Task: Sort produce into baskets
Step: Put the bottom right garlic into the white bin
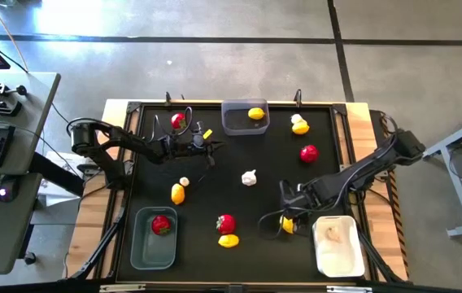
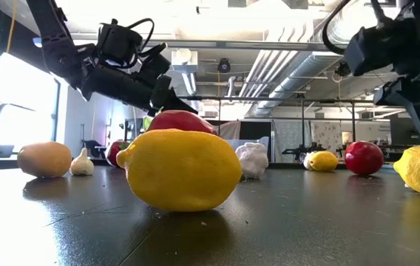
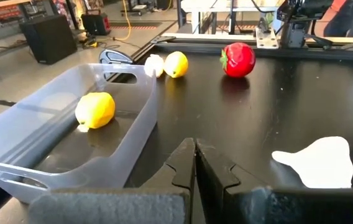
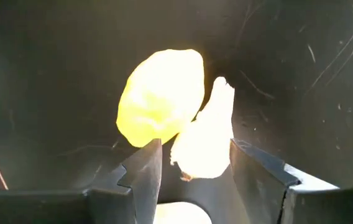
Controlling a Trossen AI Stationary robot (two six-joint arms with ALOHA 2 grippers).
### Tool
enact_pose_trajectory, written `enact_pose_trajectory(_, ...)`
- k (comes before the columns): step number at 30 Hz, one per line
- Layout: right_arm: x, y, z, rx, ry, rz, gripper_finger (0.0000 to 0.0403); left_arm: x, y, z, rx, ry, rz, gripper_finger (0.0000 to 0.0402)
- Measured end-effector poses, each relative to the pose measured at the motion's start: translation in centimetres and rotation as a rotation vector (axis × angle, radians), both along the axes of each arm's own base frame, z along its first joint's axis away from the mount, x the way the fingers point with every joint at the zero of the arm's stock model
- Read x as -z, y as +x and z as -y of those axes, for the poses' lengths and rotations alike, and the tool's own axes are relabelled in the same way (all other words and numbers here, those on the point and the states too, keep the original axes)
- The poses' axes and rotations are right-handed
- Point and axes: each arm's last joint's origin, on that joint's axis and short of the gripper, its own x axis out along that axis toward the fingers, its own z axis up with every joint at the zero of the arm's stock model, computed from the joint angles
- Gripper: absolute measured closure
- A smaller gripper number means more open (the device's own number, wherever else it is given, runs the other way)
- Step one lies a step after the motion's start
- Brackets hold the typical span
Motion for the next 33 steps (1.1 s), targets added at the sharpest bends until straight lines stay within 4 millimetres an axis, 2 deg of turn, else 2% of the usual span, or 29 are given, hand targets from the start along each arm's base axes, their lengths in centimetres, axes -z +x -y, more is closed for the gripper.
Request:
enact_pose_trajectory(15,2.5,0.6,-0.2,-0.076,-0.044,-0.1,0.0224,0.1,0.0,0.0,-0.009,-0.034,0.005,0.0401)
enact_pose_trajectory(22,3.0,0.6,-0.3,-0.102,-0.052,-0.121,0.0226,0.1,0.0,0.0,-0.008,-0.034,0.005,0.0401)
enact_pose_trajectory(33,3.0,0.9,0.5,-0.044,0.021,-0.172,0.0284,0.1,0.0,0.0,-0.006,-0.026,0.001,0.0401)
